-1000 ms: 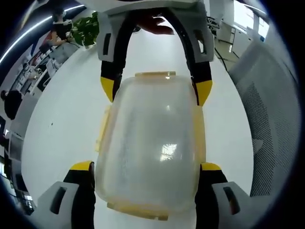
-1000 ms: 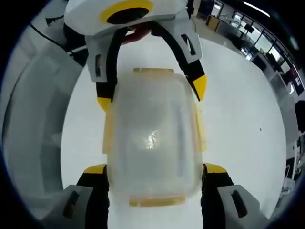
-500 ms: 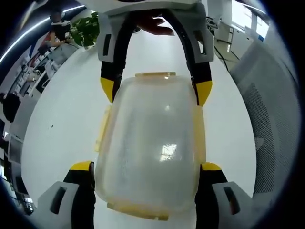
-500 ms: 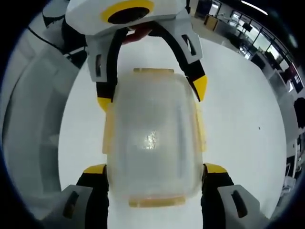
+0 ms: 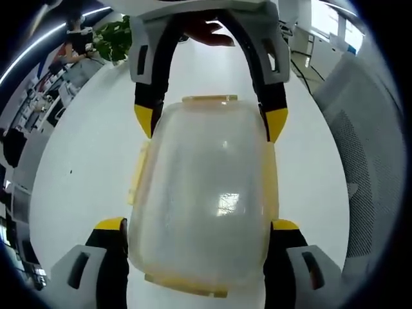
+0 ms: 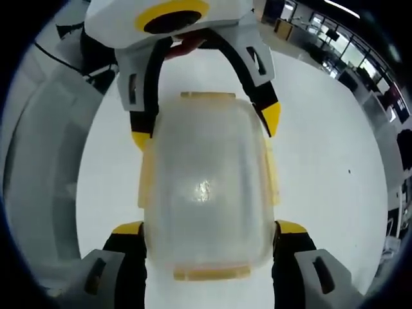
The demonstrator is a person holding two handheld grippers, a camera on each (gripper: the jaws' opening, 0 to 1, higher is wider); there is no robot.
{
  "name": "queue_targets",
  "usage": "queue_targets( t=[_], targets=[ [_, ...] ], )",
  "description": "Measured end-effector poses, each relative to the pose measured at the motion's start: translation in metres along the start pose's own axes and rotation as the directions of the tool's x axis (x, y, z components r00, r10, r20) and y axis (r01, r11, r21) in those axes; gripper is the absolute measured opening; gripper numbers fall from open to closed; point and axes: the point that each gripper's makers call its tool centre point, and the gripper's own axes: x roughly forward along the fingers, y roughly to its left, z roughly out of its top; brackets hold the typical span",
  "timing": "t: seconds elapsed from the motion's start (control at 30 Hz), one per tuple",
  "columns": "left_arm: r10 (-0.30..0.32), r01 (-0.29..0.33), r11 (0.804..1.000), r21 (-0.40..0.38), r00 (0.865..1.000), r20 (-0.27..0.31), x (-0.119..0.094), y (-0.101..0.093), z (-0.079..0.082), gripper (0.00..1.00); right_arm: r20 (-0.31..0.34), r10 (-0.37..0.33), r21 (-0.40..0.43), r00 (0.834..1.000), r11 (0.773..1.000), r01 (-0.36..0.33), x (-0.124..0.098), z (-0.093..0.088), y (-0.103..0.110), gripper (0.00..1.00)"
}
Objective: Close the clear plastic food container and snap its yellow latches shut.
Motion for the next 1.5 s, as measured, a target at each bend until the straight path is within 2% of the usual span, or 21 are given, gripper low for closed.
queue_targets(
  t=[0.23,0.57,0.6,0.63,0.67,0.7,0.73,0.83,0.9,1.17,1.4,1.5],
  targets=[
    [0.003,-0.003,1.000,-0.001,1.000,0.006,0.000,0.000,0.000,0.88,-0.024,-0.010,0.005,1.000,1.000,0.010,0.001,0.000,0.000,0.81],
    [0.018,-0.018,1.000,0.012,1.000,0.009,-0.002,0.001,0.001,0.88,0.016,-0.011,0.028,1.000,1.000,0.010,-0.005,0.003,0.000,0.83],
    [0.018,-0.018,1.000,0.012,1.000,0.008,-0.002,0.000,0.000,0.90,0.025,-0.013,0.043,1.000,0.999,0.012,-0.007,0.004,0.000,0.86],
    [0.029,-0.029,0.999,0.019,0.999,0.020,-0.002,0.000,0.001,0.97,0.043,-0.041,0.050,0.998,0.998,0.039,-0.010,0.006,-0.005,0.90],
    [0.042,-0.043,0.999,0.027,0.998,0.037,-0.003,0.001,0.002,0.98,0.048,-0.062,0.044,0.997,0.997,0.060,-0.012,0.006,-0.009,0.94],
    [0.037,-0.038,0.999,0.022,0.999,0.026,-0.005,-0.001,-0.001,0.98,0.031,-0.073,0.030,0.997,0.997,0.072,-0.015,0.002,-0.010,0.94],
    [0.026,-0.026,1.000,-0.007,0.999,0.044,-0.005,-0.004,0.001,0.99,0.025,-0.077,0.026,0.997,0.997,0.077,-0.017,0.000,-0.009,0.93],
    [0.032,-0.032,0.999,-0.008,0.999,0.044,-0.006,-0.004,-0.002,0.99,0.045,-0.084,0.036,0.995,0.996,0.083,-0.021,0.001,-0.008,0.93],
    [0.052,-0.051,0.999,-0.016,0.997,0.057,-0.010,-0.002,0.001,0.98,0.078,-0.101,0.055,0.992,0.994,0.097,-0.025,0.006,-0.009,0.93],
    [0.091,-0.084,0.994,-0.065,0.989,0.113,-0.018,0.002,0.014,0.98,0.141,-0.128,0.141,0.982,0.984,0.108,-0.030,0.012,-0.010,0.92],
    [0.135,-0.114,0.984,-0.138,0.980,0.149,-0.026,0.007,0.015,0.98,0.190,-0.153,0.225,0.970,0.968,0.108,-0.034,0.010,-0.009,0.92],
    [0.156,-0.131,0.978,-0.162,0.975,0.155,-0.030,0.008,0.013,0.98,0.230,-0.166,0.269,0.959,0.958,0.101,-0.036,0.013,-0.009,0.91]
  ],
)
